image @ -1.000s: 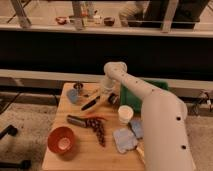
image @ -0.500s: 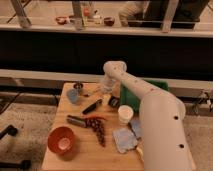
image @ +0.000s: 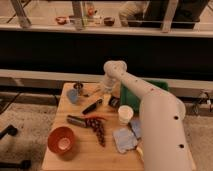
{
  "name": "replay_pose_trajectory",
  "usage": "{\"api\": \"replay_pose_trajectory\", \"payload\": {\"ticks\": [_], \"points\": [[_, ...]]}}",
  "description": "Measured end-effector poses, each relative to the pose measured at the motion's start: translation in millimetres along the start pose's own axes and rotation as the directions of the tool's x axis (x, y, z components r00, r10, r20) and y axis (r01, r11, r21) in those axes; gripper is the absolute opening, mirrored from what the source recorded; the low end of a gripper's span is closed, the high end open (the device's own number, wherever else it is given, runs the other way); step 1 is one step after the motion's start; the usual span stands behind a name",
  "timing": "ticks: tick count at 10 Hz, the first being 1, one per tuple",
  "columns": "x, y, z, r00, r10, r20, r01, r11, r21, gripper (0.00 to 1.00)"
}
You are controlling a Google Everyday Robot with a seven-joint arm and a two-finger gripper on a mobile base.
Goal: Place brush in table surface
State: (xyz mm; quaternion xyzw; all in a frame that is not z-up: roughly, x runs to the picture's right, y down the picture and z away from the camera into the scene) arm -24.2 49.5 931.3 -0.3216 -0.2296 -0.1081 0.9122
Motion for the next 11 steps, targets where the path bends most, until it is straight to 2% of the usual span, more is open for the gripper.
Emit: {"api": "replay_pose_trajectory", "payload": {"ticks": [4, 8, 11], "points": [[-8, 1, -10, 0.998, -0.048, 0.036, 0.047, 0.999, 0.002, 0.8], [-9, -3, -39, 0.993, -0.064, 0.098, 0.061, 0.997, 0.037, 0.8], [-10, -5, -54, 0.99, -0.071, 0.118, 0.065, 0.996, 0.053, 0.8]]}}
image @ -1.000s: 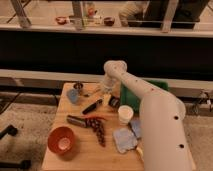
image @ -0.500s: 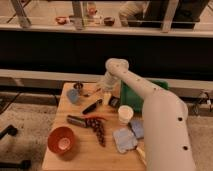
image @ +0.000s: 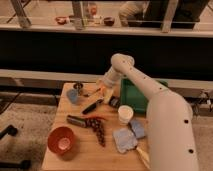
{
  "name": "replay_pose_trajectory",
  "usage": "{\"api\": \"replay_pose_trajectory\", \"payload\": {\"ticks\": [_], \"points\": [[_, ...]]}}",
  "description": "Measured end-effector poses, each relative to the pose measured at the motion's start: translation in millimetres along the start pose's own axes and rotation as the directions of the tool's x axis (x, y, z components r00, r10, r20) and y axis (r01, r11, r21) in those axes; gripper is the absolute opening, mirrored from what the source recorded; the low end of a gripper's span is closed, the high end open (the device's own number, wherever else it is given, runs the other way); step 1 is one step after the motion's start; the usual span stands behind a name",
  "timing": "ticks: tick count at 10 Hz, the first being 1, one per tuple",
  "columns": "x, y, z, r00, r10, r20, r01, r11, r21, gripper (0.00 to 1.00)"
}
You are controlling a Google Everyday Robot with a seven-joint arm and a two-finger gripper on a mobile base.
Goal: Place brush in table surface
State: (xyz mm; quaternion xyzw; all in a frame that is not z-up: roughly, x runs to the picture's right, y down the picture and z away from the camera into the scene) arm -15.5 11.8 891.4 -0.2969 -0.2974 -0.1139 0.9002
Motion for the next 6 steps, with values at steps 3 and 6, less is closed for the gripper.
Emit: {"api": "replay_pose_trajectory", "payload": {"ticks": [3, 6], "points": [[1, -1, -11, 1.0, -0.003, 0.009, 0.002, 1.0, 0.01, 0.8], [2, -2, -17, 1.0, -0.003, 0.012, 0.003, 1.0, 0.014, 0.8]]}}
